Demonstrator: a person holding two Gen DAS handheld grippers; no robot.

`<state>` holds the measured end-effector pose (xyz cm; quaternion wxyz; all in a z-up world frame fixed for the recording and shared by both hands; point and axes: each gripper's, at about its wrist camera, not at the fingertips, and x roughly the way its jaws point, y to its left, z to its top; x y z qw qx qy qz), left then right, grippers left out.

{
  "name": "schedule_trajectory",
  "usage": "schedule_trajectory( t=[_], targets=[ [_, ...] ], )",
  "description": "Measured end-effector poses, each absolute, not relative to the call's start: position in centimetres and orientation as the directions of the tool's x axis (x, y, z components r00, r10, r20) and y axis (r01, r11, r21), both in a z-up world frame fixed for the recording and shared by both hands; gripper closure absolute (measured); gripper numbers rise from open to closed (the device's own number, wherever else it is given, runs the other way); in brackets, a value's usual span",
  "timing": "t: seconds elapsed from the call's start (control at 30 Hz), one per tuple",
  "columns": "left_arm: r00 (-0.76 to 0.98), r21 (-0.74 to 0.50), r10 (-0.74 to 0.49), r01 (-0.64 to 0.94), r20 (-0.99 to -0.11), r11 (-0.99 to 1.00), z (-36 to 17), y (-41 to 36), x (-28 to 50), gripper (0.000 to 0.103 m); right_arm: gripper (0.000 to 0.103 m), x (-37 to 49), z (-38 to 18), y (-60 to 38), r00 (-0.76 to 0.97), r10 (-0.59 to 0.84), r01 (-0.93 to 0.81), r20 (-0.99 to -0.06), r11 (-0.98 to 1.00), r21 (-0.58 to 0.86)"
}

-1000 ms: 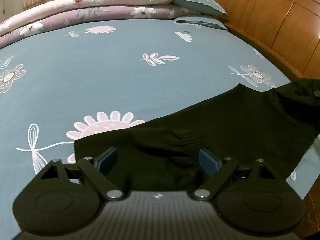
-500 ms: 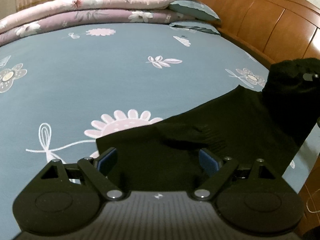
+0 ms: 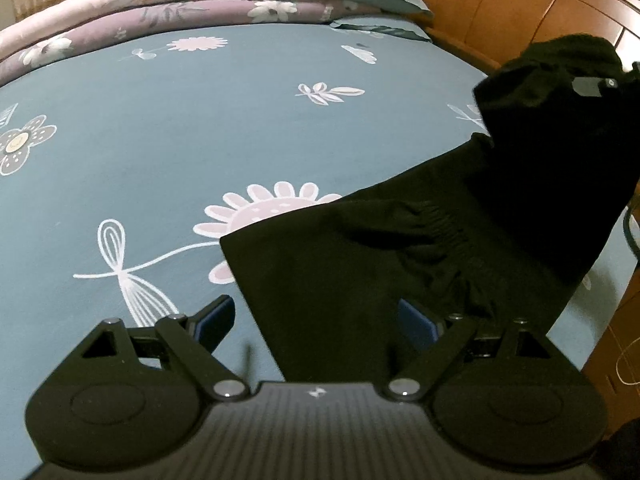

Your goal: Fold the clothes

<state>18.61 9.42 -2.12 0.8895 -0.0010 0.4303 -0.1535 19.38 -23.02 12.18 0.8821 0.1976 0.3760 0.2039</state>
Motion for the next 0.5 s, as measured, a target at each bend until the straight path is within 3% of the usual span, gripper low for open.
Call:
schedule_trajectory(
  t=[0.33, 0.5],
  targets=[
    [0.593, -0.126, -0.24, 0.227, -0.769, 0.966, -2.2, 11.0, 17.8, 0.015, 0.065, 18.9, 12.4, -16.3, 0.559, 0.572, -0.346, -0.601, 0.819, 0.458],
    [0.608, -0.121, -0.205, 0.177, -0.767, 0.977, -2.1, 12.4, 17.8, 0.015, 0.065, 18.2, 12.7, -12.3, 0.52, 0.568, -0.444, -0.637, 0.818, 0.367]
  ],
)
